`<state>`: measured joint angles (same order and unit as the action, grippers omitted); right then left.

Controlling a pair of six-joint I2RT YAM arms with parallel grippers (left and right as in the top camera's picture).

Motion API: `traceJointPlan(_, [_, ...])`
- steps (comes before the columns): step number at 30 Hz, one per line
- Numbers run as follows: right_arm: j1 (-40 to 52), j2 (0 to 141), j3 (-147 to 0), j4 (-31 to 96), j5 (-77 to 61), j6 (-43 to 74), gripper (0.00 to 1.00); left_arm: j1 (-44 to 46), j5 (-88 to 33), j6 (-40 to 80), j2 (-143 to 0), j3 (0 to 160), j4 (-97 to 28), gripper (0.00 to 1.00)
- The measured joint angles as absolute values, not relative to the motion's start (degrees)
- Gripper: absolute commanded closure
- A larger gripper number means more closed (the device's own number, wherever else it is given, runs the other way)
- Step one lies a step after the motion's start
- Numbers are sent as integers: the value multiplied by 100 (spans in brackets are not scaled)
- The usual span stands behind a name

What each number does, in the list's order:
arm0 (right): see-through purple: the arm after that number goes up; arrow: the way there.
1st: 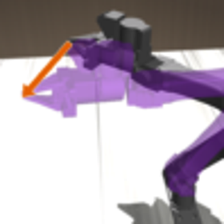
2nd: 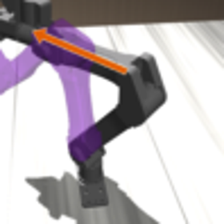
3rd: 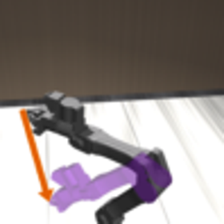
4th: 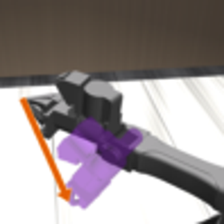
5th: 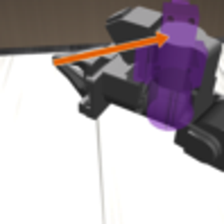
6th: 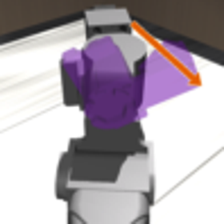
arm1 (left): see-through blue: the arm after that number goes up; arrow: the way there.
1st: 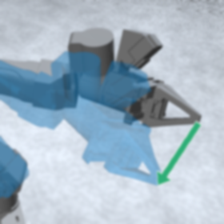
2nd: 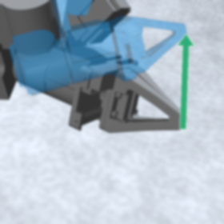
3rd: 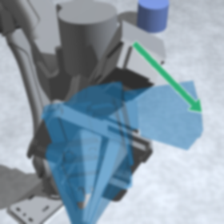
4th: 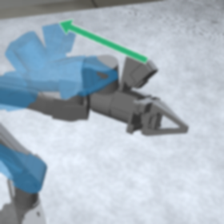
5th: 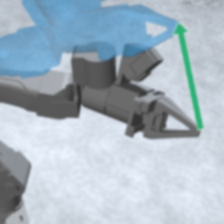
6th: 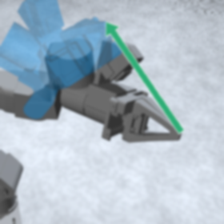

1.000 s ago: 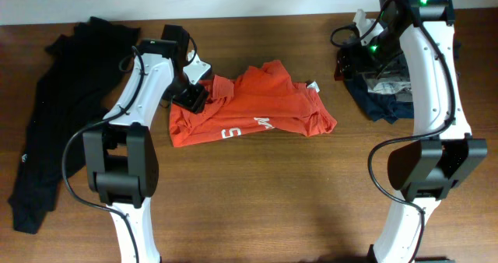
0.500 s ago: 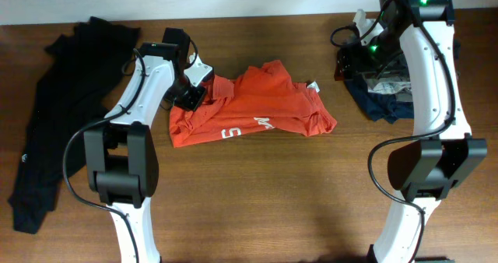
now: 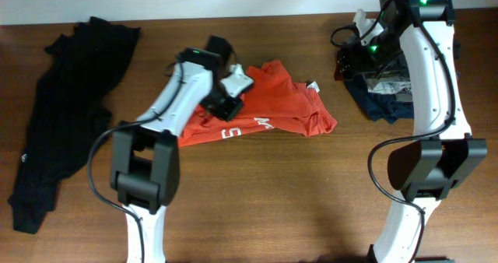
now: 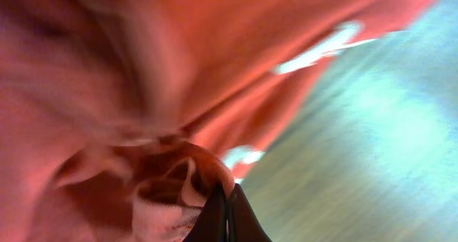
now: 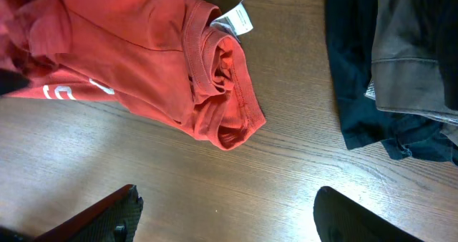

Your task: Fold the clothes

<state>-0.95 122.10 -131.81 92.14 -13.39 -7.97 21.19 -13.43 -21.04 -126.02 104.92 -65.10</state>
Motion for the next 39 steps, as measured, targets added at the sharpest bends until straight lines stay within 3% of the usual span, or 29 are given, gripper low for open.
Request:
traceJointPlan(2, [-95, 12210, -13181, 9214, -1339, -794, 18, 2335, -1354, -2104, -12602, 10492, -6508, 99])
traceJointPlan(3, [-95, 12210, -13181, 9214, -1339, -792, 18, 2429, -1343, -2104, -12602, 10492, -6510, 93])
traceJointPlan(5, [-95, 12210, -13181, 9216, -1339, -799, 18, 2569, -1269, -2126, -12602, 10492, -6510, 50])
traceJointPlan(6, [-95, 12210, -13181, 9216, -1339, -797, 18, 2609, -1234, -2110, -12602, 10492, -6510, 41])
traceJointPlan(7, [-95, 12210, -13181, 9216, -1339, -797, 18, 2641, -1199, -2104, -12602, 10492, -6510, 25])
traceJointPlan(11, [-95, 12210, -13181, 9218, -1339, -799, 18, 2648, -1129, -2102, -12602, 10492, -6508, 6])
traceJointPlan(23, [-95, 12210, -13085, 9135, -1433, -819, 14, 2274, -1059, -1798, -12613, 11699, -7161, 1])
traceJointPlan(31, [-32, 12263, -11522, 7878, -1623, -854, 14, 1444, -1050, -1181, -12613, 13240, -7430, 1])
traceJointPlan(39, [320, 12307, -10361, 6475, -1662, -875, 13, 860, -1041, -1041, -12613, 13329, -7649, 1])
